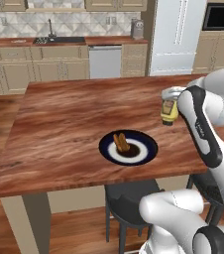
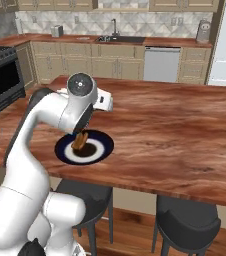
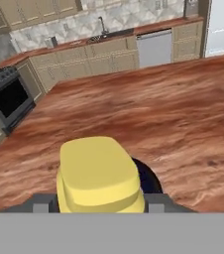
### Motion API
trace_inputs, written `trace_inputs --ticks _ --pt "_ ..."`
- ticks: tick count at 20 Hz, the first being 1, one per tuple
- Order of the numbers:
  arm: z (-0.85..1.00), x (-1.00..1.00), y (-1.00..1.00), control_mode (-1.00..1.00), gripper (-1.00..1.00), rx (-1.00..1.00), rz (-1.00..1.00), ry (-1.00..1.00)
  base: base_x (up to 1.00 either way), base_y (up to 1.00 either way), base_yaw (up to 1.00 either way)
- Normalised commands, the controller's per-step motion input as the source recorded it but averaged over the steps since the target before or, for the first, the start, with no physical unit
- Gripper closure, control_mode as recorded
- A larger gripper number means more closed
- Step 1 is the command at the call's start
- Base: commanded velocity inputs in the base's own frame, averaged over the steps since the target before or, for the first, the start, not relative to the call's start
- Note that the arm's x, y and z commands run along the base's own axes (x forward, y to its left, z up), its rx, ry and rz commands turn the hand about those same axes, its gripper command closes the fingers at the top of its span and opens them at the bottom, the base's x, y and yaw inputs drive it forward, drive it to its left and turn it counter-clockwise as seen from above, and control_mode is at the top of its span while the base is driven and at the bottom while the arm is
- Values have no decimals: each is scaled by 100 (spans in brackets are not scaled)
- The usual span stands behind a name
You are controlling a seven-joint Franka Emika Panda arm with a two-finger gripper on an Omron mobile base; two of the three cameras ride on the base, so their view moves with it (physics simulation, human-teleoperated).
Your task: Move the hot dog bun to the plate on the dining table and place the condiment next to that plate. Then navigate to the fridge and take the sausage and place it on the plate as well.
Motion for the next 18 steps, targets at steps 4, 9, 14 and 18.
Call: trace_inputs --ticks 4,9,14,18 --pt "-73 46 -56 -100 100 0 0 -16 0 0 0" --pt "-80 46 -21 -100 100 -2 0 -20 0 0 0" --pt "-67 62 -35 -100 100 0 0 -2 0 0 0" --pt "-49 50 -46 -100 100 0 0 0 0 0 0"
